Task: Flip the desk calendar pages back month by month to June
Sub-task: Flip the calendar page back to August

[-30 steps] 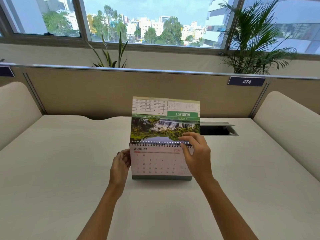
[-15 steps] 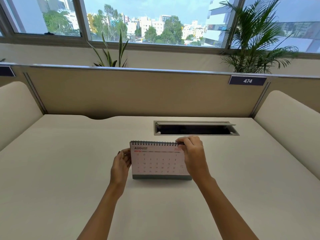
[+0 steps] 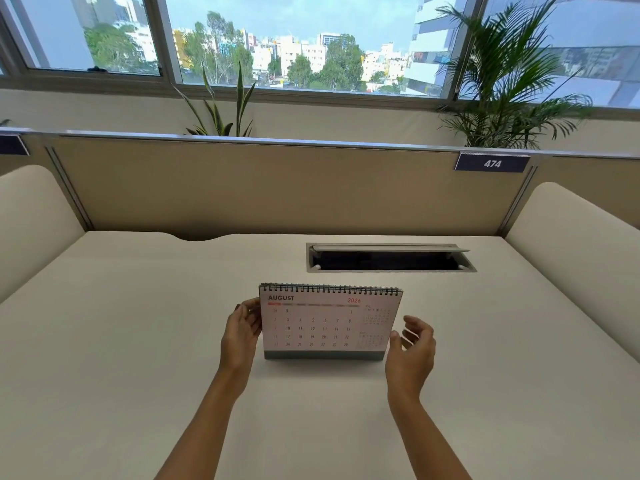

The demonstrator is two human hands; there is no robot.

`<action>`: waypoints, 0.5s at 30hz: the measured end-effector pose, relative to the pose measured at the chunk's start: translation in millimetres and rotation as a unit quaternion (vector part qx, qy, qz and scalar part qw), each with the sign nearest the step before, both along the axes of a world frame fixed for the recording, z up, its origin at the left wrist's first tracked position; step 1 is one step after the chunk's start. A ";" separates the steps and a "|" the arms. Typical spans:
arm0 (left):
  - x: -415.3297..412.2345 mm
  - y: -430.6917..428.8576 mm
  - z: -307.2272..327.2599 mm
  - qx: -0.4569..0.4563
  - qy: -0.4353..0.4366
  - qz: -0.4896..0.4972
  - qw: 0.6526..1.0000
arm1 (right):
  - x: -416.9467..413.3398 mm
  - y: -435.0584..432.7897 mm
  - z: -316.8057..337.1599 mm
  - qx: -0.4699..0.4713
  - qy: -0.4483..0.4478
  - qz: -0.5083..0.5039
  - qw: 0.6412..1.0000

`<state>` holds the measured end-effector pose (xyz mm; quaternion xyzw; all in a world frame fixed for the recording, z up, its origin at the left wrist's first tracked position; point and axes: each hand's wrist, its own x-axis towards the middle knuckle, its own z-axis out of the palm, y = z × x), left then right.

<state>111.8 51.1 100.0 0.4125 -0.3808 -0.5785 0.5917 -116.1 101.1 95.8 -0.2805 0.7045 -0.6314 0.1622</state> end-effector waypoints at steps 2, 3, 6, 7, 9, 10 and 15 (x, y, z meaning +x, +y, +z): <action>0.7 -0.6 -0.4 0.000 0.000 -0.002 1.000 | -0.2 2.3 -6.4 0.009 -0.013 0.016 1.000; 1.0 -1.0 -0.6 -0.001 0.000 -0.003 1.000 | 0.3 3.4 -8.7 0.011 -0.018 0.023 1.000; 1.5 -1.6 -1.0 0.000 0.004 -0.003 1.000 | 3.1 6.0 -12.2 0.013 -0.026 0.032 0.999; 1.7 -1.6 -1.0 0.000 0.005 -0.003 1.000 | 3.9 6.6 -12.8 0.014 -0.024 0.032 0.999; 1.8 -1.5 -1.2 0.000 0.006 -0.002 1.000 | 4.6 7.3 -14.1 0.019 -0.020 0.032 0.999; 1.8 -1.6 -1.2 0.000 0.006 -0.003 1.000 | 4.5 7.5 -14.6 0.021 -0.020 0.032 0.999; 0.5 -2.1 -1.1 0.001 0.008 -0.003 1.000 | -1.6 11.9 -14.1 0.014 -0.020 0.025 0.999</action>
